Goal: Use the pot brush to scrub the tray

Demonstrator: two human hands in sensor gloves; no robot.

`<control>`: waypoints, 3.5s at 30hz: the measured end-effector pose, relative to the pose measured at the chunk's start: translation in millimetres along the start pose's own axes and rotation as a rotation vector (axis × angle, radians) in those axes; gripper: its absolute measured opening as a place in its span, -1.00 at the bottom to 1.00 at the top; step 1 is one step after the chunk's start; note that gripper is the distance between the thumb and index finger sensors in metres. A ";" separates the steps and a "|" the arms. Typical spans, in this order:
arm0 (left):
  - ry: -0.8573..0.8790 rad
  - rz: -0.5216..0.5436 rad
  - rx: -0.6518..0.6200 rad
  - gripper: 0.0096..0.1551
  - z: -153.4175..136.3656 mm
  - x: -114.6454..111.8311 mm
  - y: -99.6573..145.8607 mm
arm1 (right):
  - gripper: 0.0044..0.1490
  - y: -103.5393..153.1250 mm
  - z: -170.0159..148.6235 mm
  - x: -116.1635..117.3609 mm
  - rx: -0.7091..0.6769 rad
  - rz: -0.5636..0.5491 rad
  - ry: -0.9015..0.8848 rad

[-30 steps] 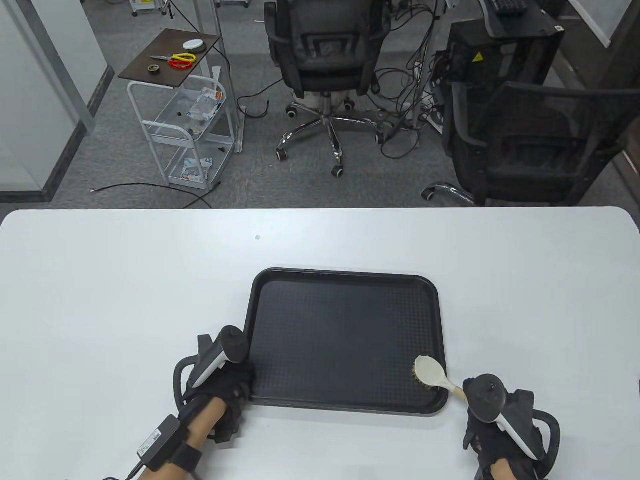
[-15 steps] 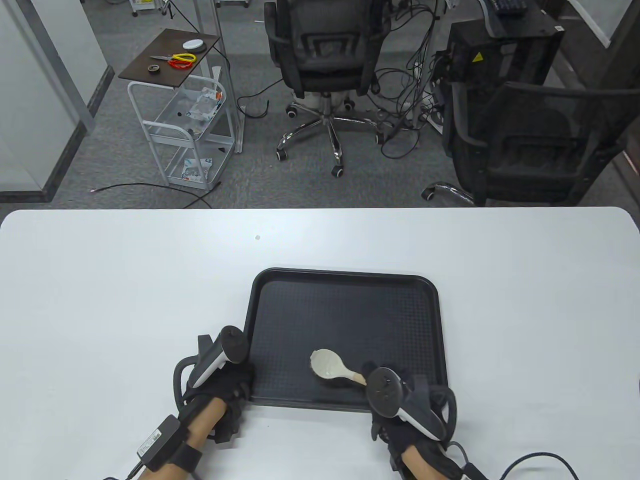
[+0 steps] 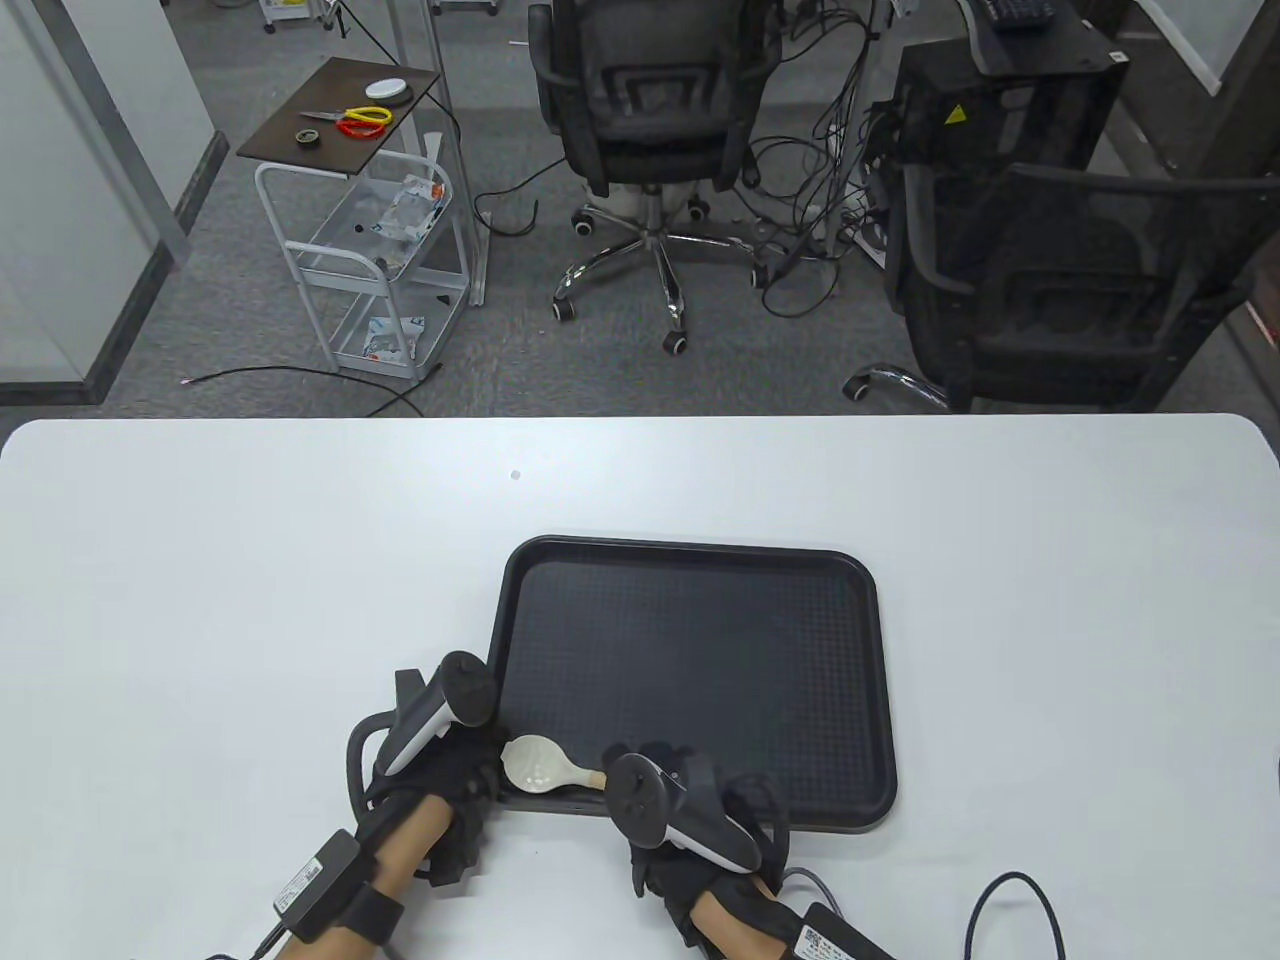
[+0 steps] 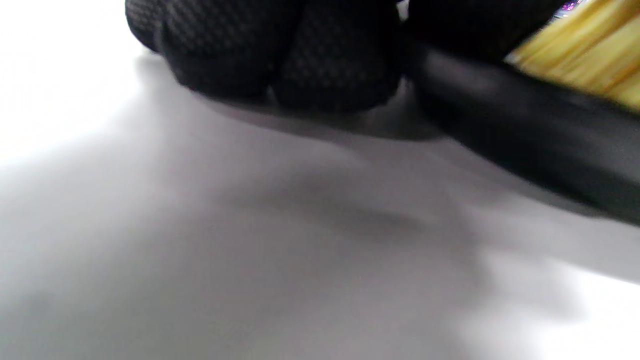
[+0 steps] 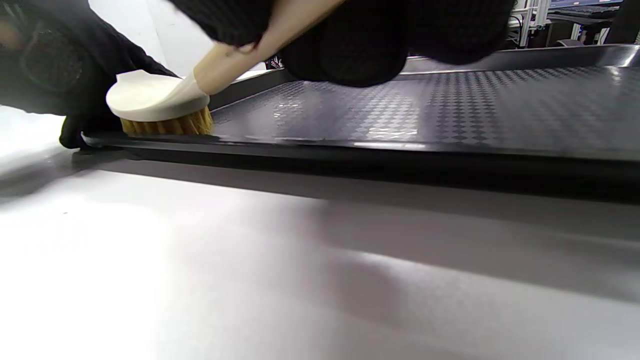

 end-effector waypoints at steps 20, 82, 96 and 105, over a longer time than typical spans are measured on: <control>-0.001 -0.002 0.001 -0.09 0.2 0.3 -0.1 | -0.39 113.8 -244.2 -21.5 0.434 0.061 -0.182; 0.001 -0.004 0.001 -0.09 0.2 0.2 0.0 | -0.35 -25.2 -256.7 -59.3 0.708 -0.074 -0.084; 0.002 -0.003 0.001 -0.09 0.3 0.3 0.1 | -0.33 -50.3 -162.1 -80.4 0.488 -0.119 -0.076; 0.001 -0.002 0.000 -0.09 0.2 0.4 0.2 | -0.32 -99.5 -36.1 -51.1 0.253 -0.053 -0.106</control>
Point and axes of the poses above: the tracker on the back of each hand, its own z axis roughly to the thumb side, its own y axis roughly from the fingertips to the wrist, x = y × z, the point moved 5 cm from there along -y, roughly from the wrist to the fingertips, and after that the axes turned 9 degrees about z, right-handed, at the moved point
